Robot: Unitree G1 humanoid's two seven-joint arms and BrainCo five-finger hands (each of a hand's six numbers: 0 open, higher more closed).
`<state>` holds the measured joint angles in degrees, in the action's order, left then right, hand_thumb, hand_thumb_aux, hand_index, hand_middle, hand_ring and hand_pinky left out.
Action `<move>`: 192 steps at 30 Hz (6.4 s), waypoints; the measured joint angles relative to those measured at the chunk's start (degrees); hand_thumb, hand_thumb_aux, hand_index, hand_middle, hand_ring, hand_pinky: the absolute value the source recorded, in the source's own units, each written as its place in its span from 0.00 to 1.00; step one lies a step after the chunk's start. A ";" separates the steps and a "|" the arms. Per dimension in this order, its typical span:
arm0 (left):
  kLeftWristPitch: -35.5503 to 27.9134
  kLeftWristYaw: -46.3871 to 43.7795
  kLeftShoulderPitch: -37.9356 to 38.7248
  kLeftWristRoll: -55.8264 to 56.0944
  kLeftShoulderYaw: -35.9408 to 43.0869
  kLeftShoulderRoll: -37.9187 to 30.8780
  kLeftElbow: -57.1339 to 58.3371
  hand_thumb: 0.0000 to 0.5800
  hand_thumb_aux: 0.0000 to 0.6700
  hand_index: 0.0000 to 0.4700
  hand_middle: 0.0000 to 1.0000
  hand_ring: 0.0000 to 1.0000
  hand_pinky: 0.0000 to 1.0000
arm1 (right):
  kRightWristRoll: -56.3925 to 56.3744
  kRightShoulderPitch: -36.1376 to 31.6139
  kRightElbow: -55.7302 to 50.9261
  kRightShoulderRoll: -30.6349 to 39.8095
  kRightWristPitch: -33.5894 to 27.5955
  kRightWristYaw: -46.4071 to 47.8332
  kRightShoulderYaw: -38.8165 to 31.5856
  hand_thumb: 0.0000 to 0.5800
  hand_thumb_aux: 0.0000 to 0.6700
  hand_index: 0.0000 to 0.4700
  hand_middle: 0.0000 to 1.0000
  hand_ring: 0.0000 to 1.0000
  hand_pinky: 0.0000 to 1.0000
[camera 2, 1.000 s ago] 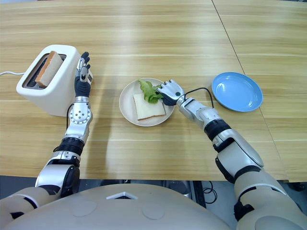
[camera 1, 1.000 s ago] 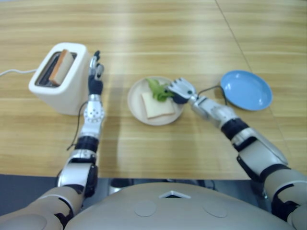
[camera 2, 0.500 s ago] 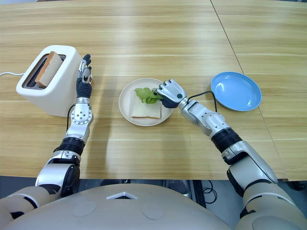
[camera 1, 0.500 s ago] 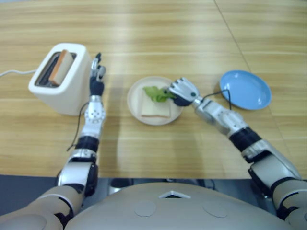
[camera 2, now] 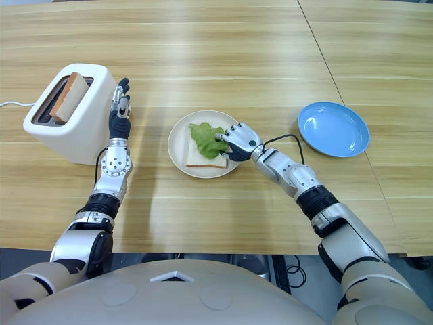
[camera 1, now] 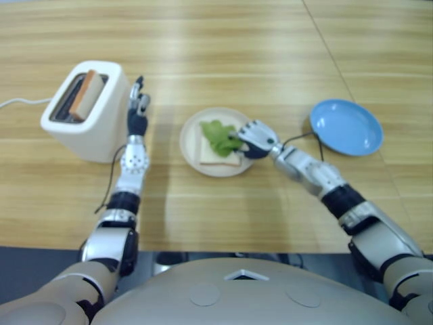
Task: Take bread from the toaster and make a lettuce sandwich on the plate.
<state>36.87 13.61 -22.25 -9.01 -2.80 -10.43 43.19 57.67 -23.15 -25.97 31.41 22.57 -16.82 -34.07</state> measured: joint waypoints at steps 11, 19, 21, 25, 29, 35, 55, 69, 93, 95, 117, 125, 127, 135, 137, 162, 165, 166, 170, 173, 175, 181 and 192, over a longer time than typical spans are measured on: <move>0.13 0.34 -0.29 -0.54 0.02 -0.02 0.76 0.00 0.00 0.00 0.00 0.00 0.00 | -1.08 4.69 8.58 4.50 1.88 2.70 2.56 0.00 0.00 0.00 0.00 0.00 0.00; 0.34 1.66 -0.19 -2.29 0.08 -0.32 0.23 0.00 0.00 0.00 0.00 0.00 0.00 | -4.06 9.25 17.06 11.90 0.88 3.72 11.42 0.00 0.00 0.00 0.00 0.00 0.00; 0.15 3.20 0.80 -4.95 0.63 -1.13 -2.49 0.00 0.00 0.00 0.00 0.00 0.00 | -5.64 9.85 18.14 13.03 0.85 3.62 14.26 0.00 0.00 0.00 0.00 0.00 0.00; -5.55 6.69 7.06 -17.86 0.87 -6.38 -22.76 0.00 0.00 0.00 0.00 0.00 0.00 | -9.91 11.62 19.11 14.29 1.12 2.60 20.76 0.00 0.00 0.00 0.00 0.00 0.00; -15.43 5.29 12.08 -30.72 -3.11 -11.81 -46.56 0.00 0.00 0.00 0.00 0.00 0.00 | -12.54 12.06 18.37 13.70 1.42 0.92 24.03 0.00 0.00 0.00 0.00 0.00 0.00; -30.76 -2.20 17.10 -46.27 -13.46 -23.35 -60.26 0.00 0.00 0.00 0.00 0.00 0.00 | -16.03 15.24 14.02 10.96 2.00 -0.29 25.64 0.00 0.00 0.00 0.00 0.00 0.00; -47.40 -19.54 18.88 -37.30 -9.61 -28.44 -41.46 0.00 0.00 0.00 0.00 0.00 0.00 | -16.56 15.93 12.14 9.53 2.04 -1.96 27.24 0.00 0.00 0.00 0.00 0.00 0.00; -47.71 -19.41 19.05 -31.14 -8.81 -29.02 -41.78 0.89 0.67 0.66 0.00 0.00 0.00 | -16.54 16.42 10.93 9.27 1.96 -2.12 27.24 0.00 0.00 0.00 0.00 0.00 0.00; -29.84 3.00 15.90 -21.00 -18.12 -21.97 -66.18 1.00 1.00 0.98 1.00 1.00 1.00 | -16.37 16.64 8.32 8.58 1.81 -3.53 27.12 0.00 0.00 0.00 0.00 0.00 0.00; -27.91 1.65 14.37 -16.54 -18.09 -20.34 -69.14 1.00 1.00 0.98 1.00 1.00 1.00 | -16.39 16.56 8.12 8.25 1.83 -3.60 27.09 0.00 0.00 0.00 0.00 0.00 0.00; -36.61 -42.23 5.30 16.80 11.05 -3.76 -29.81 1.00 1.00 0.98 1.00 1.00 1.00 | -22.74 14.98 1.09 6.57 4.38 -6.46 31.86 0.00 0.00 0.00 0.00 0.00 0.00; -36.60 -45.03 4.10 14.53 10.46 -7.51 -24.52 1.00 1.00 0.98 1.00 1.00 1.00 | -22.10 14.97 0.89 6.16 4.34 -6.46 31.54 0.00 0.00 0.00 0.00 0.00 0.00; -36.29 -44.88 3.35 13.64 9.97 -8.04 -23.23 1.00 1.00 0.98 1.00 1.00 1.00 | -21.72 14.97 0.94 6.16 4.33 -6.45 31.46 0.00 0.00 0.00 0.00 0.00 0.00; -33.18 -43.60 1.09 8.73 11.99 -6.89 -14.76 1.00 1.00 0.98 1.00 1.00 1.00 | -17.35 15.11 4.57 5.56 4.25 -4.65 26.65 0.00 0.00 0.00 0.00 0.00 0.00; -31.60 -43.67 -0.22 7.75 12.83 -5.98 -12.52 1.00 1.00 0.98 1.00 1.00 1.00 | -14.86 15.26 7.35 5.14 4.56 -3.43 23.60 0.00 0.00 0.00 0.00 0.00 0.00; -23.68 -42.77 -5.96 1.63 13.90 -4.92 0.83 1.00 1.00 0.98 1.00 1.00 1.00 | 2.99 12.37 15.72 -0.74 4.33 9.72 1.16 0.00 0.00 0.00 0.00 0.00 0.00; -23.90 -42.36 -5.53 0.90 13.89 -5.05 0.60 1.00 1.00 0.98 1.00 1.00 1.00 | 1.75 11.03 13.35 -1.54 4.20 12.43 0.22 0.00 0.00 0.00 0.00 0.00 0.00; -24.03 -42.36 -5.39 0.78 13.87 -5.09 0.41 1.00 1.00 0.98 1.00 1.00 1.00 | 1.35 10.92 13.14 -1.63 4.19 12.82 0.17 0.00 0.00 0.00 0.00 0.00 0.00; -24.37 -42.03 -3.42 -0.17 14.01 -6.02 -2.50 1.00 1.00 0.98 1.00 1.00 1.00 | -0.25 10.66 12.17 -2.03 4.21 13.93 -0.58 0.00 0.00 0.00 0.00 0.00 0.00; -24.56 -39.21 -1.54 -2.75 14.49 -6.95 -5.85 0.00 0.00 0.00 0.00 0.00 0.00 | -1.35 10.33 11.29 -2.43 4.22 13.95 -1.08 0.00 0.00 0.00 0.00 0.00 0.00; -24.62 -35.47 -0.81 -5.64 14.89 -7.61 -7.86 0.00 0.00 0.00 0.00 0.00 0.00 | -1.80 10.05 10.69 -2.51 4.23 13.95 -1.19 0.00 0.00 0.00 0.00 0.00 0.00; -25.16 -16.49 -1.23 -16.91 12.93 -12.48 -16.73 0.00 0.00 0.00 0.00 0.00 0.00 | -2.75 9.74 9.33 -2.76 4.17 13.98 -1.40 0.00 0.00 0.00 0.00 0.00 0.00; -26.58 -7.31 1.59 -22.41 11.41 -15.70 -26.22 1.00 1.00 0.98 1.00 1.00 1.00 | -3.95 10.79 9.50 -3.03 4.47 11.96 -0.61 1.00 1.00 0.98 1.00 1.00 1.00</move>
<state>10.29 6.30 -20.66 -31.42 8.61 -26.13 16.98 53.71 -12.36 -16.47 28.38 27.04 -4.86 -34.68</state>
